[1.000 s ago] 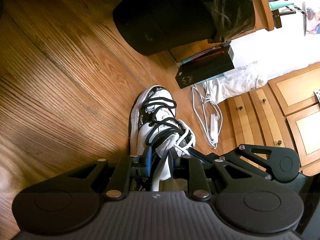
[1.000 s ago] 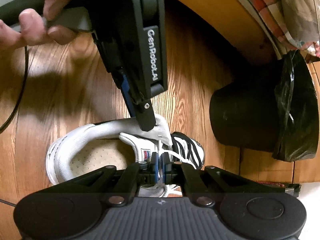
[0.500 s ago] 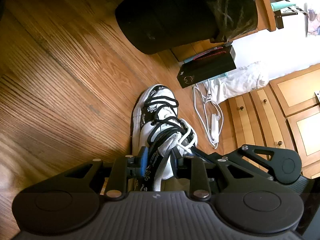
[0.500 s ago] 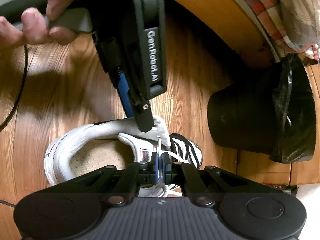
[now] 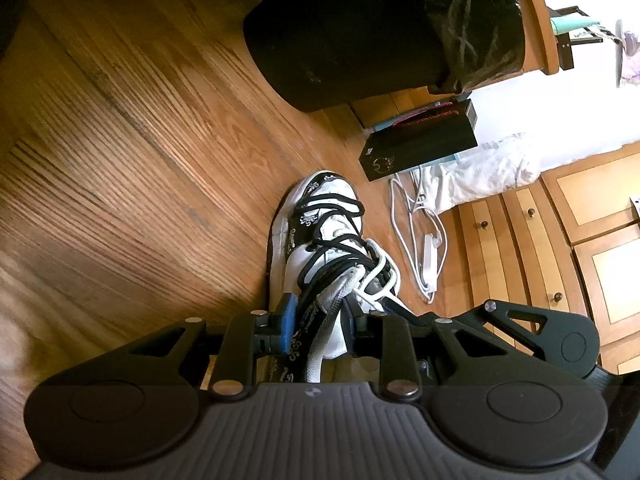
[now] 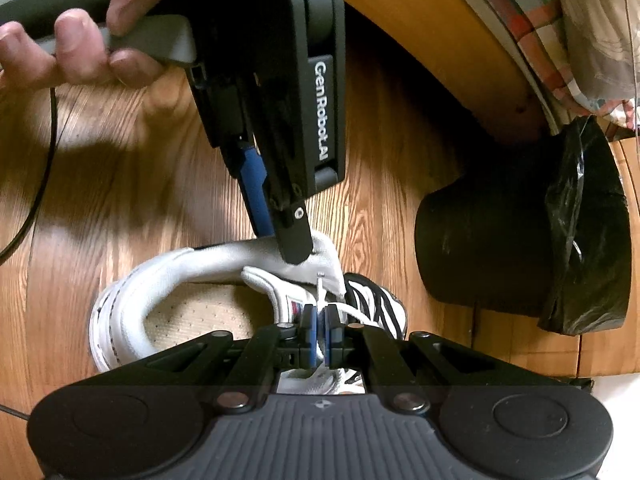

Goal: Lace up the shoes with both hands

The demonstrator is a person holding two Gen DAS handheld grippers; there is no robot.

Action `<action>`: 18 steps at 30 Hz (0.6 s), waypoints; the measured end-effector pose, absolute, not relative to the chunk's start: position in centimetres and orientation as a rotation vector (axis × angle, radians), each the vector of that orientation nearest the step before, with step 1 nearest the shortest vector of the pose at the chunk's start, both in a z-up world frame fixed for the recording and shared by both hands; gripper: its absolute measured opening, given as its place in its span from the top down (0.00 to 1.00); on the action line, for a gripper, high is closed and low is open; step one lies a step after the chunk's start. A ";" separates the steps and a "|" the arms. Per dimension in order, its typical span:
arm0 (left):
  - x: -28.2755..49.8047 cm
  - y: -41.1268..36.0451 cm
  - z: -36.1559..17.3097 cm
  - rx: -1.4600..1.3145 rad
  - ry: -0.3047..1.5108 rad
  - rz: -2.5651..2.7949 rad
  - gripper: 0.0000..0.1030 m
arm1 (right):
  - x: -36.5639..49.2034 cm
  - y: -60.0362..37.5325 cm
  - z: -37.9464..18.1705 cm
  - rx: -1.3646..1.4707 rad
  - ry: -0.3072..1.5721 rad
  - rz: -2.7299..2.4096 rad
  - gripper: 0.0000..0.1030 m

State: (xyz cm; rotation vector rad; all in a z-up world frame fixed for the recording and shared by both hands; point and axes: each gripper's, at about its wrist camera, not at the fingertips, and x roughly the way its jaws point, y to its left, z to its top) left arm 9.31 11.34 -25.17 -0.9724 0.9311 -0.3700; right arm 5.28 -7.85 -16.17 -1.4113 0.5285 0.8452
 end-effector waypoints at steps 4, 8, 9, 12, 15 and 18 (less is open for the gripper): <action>9.4 11.2 -25.1 -0.974 0.933 -0.375 0.73 | 5.5 -7.8 -16.4 -1.418 0.533 0.842 0.96; 9.4 11.3 -25.1 -0.976 0.933 -0.375 0.73 | 5.8 -7.9 -16.6 -1.421 0.533 0.840 0.96; 9.4 11.3 -25.1 -0.978 0.933 -0.373 0.73 | 5.9 -7.8 -16.6 -1.420 0.535 0.841 0.96; 9.4 11.2 -25.0 -0.975 0.935 -0.370 0.73 | 6.0 -7.7 -16.9 -1.427 0.535 0.846 0.96; 9.4 10.8 -24.8 -0.963 0.936 -0.375 0.73 | 6.4 -7.5 -17.2 -1.426 0.549 0.841 0.96; 9.5 10.8 -24.8 -0.958 0.938 -0.380 0.73 | 6.9 -7.5 -17.4 -1.424 0.556 0.835 0.96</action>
